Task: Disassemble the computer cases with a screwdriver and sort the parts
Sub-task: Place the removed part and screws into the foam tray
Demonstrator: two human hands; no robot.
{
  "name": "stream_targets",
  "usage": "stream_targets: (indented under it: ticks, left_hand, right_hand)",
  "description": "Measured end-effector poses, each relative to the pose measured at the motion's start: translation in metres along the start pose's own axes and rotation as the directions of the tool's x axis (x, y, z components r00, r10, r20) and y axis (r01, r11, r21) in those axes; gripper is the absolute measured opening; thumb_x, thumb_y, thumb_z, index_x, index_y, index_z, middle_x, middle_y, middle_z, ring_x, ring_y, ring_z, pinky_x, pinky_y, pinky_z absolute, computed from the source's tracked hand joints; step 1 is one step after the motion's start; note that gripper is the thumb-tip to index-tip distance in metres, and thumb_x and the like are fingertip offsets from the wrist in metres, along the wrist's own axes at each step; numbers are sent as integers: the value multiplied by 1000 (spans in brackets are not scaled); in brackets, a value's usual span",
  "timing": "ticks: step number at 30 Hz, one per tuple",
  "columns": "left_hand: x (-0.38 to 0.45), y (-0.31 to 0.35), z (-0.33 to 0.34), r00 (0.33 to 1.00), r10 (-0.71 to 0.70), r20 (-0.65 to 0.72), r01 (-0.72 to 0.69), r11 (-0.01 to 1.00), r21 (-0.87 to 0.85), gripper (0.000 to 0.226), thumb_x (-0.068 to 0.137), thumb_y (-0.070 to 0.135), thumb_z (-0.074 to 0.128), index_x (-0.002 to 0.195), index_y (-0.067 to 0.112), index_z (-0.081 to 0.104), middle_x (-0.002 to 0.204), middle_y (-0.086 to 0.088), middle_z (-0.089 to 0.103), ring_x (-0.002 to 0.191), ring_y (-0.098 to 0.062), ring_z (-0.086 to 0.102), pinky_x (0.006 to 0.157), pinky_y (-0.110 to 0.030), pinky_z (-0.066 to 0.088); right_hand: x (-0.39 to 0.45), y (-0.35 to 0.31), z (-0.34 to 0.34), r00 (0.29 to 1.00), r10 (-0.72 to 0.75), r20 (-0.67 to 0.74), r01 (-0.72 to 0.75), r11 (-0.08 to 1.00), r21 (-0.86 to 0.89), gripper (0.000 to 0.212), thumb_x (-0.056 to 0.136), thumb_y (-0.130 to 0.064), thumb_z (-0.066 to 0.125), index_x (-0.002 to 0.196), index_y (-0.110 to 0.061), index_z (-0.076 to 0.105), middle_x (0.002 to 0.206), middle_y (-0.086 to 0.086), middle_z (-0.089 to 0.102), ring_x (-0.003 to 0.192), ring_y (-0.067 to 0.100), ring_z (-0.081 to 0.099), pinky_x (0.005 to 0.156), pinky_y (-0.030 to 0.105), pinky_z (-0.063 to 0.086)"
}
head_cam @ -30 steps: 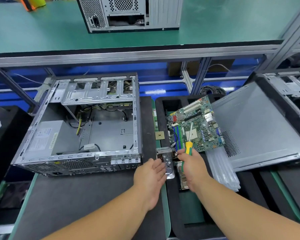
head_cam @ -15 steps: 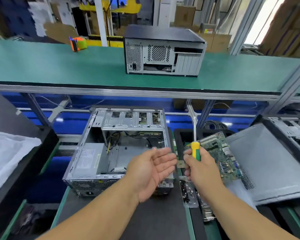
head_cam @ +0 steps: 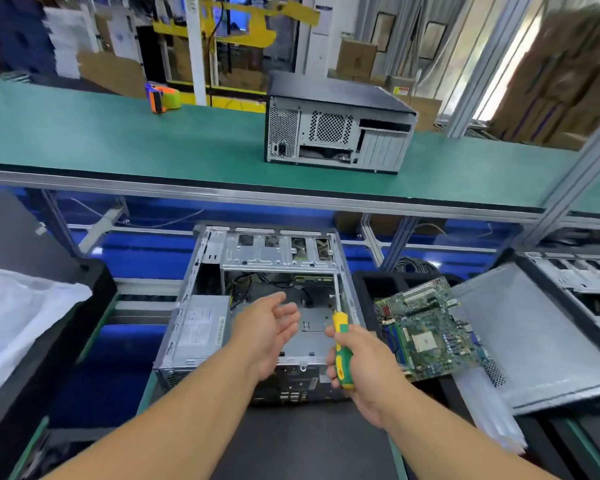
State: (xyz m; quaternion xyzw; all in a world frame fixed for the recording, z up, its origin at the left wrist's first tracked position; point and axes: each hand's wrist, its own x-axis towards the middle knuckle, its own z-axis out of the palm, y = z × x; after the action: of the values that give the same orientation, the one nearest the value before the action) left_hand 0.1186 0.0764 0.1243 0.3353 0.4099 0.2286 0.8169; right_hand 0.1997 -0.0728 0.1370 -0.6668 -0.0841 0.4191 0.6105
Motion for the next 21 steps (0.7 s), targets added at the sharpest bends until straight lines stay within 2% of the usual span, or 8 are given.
stream_targets:
  ticks: [5,8,10,12,14,15,18,21]
  left_hand:
    - [46,5,21,997,-50,-55,52,998,45,18,104,21,57,118,9,60,111,-15,68,98,-27,67,78,-36,55]
    - [76,9,36,993,-86,-83,93,991,91,7,102,19,59,99,13,59,91,-8,58,78,-21,57,75,-39,53]
    - [93,10,46,989,-114,-97,125,985,116,7,101,12,53,104,12,59,80,-6,48,70,-20,47,76,-39,51]
    - [112,8,52,986,-134,-103,148,979,142,27,102,7,46,126,8,58,90,-11,55,82,-26,56,88,-41,52]
    - [127,7,57,980,-173,-102,186,972,145,38,103,7,43,141,4,51,123,-19,63,115,-34,64,99,-44,52]
    - [131,6,59,976,-195,-98,207,970,128,38,104,7,43,141,3,50,129,-22,61,121,-35,64,98,-44,53]
    - [141,5,60,974,-194,-120,204,976,76,34,103,2,44,136,4,51,99,-25,62,95,-33,70,86,-41,60]
    - [144,3,60,979,-168,-117,177,982,72,26,100,-6,48,124,3,52,98,-27,65,79,-32,70,77,-40,65]
  right_hand:
    - [8,-7,2,999,-17,-49,14,998,-61,17,101,-12,52,115,-5,59,71,10,60,55,21,55,51,31,42]
    - [11,-8,2,999,-8,-47,5,998,-64,11,101,-10,53,111,-5,57,70,10,59,55,23,57,51,31,44]
    - [13,-9,3,999,-5,-44,1,996,-85,10,102,-10,54,110,-5,55,71,11,60,57,24,59,51,32,48]
    - [15,-9,2,999,-3,-42,-2,995,-105,11,103,-12,55,111,-4,54,73,13,61,61,26,62,52,32,51]
    - [17,-8,0,999,4,-39,-7,996,-88,12,104,-14,56,110,-4,53,76,16,61,64,29,64,53,33,52]
    - [18,-8,-1,999,7,-38,-10,998,-70,12,105,-14,56,109,-4,52,77,17,60,65,30,64,53,33,52]
    - [20,-6,-5,1000,15,-26,-16,999,-44,14,105,-15,56,110,-3,51,81,20,61,69,32,66,55,35,54]
    - [21,-4,-7,1000,16,-17,-17,998,-62,17,106,-15,55,114,-1,52,83,20,63,70,31,69,57,35,56]
